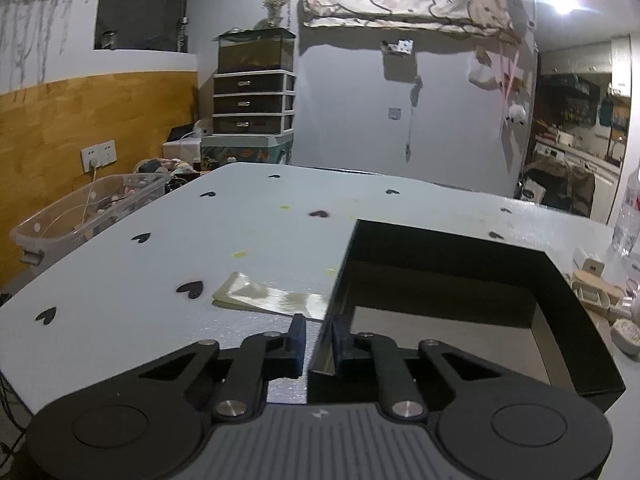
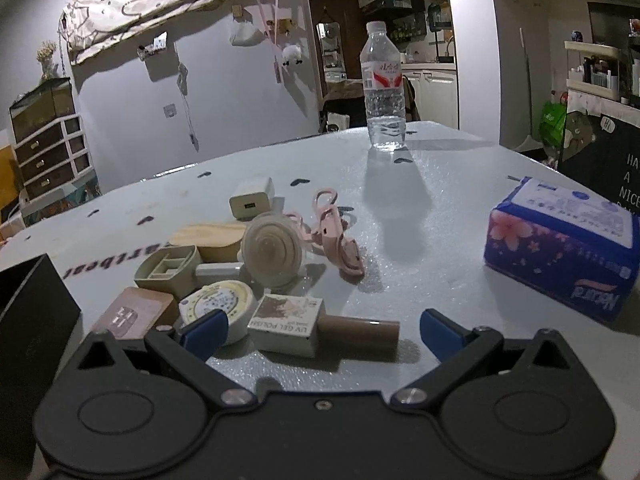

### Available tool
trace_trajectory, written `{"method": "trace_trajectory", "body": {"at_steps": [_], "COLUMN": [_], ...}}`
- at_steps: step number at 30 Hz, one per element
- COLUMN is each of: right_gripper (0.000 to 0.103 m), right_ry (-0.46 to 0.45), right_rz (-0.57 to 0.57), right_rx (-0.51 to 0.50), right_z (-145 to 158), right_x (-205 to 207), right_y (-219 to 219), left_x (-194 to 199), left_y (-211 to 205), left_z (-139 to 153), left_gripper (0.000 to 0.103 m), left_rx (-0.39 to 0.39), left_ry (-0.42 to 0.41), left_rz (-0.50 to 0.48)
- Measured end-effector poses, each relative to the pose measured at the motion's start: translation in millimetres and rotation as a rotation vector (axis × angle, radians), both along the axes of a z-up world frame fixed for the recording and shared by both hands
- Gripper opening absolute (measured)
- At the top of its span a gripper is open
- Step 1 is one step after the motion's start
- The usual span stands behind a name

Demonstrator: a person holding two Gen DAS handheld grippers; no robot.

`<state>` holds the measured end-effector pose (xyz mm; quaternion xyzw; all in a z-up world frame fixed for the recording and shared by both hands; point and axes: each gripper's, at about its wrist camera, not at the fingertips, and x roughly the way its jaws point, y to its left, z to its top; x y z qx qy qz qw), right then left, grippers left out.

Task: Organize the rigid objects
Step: 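Move the right tool toward the white UV gel polish box, then grasp the white box with brown cylinder using the right gripper, then carry the box into the black box and open the right gripper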

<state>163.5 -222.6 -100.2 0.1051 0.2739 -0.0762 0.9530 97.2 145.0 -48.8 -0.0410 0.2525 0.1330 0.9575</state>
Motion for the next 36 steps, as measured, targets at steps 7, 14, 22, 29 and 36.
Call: {"method": "trace_trajectory", "body": {"at_steps": [7,14,22,29,36], "right_gripper": [0.096,0.09,0.087,0.087,0.087], "right_ry": [0.047,0.076,0.119,0.058,0.016], "right_rz": [0.002,-0.021,0.011,0.133,0.337], "right_rx": [-0.009,0.005,0.01,0.063,0.139], "right_z": [-4.8,-1.4,4.6,41.5,83.7], "right_x": [12.9,18.4,24.4,7.8,18.6], "right_y": [2.3,0.4,-1.2,16.4,72.4], "left_x": [19.2,30.1,36.6,36.2,34.0], "left_y": [-0.6,6.7,5.1,6.3,2.0], "left_z": [-2.1,0.5,2.9,5.1,6.1], "left_gripper": [0.014,0.014,0.012,0.009,0.002], "left_rx": [0.036,-0.008,0.008,-0.012,-0.017], "left_ry": [0.067,0.131,0.157,0.16,0.165], "left_rz": [-0.003,-0.01,-0.015,-0.033,-0.086]}}
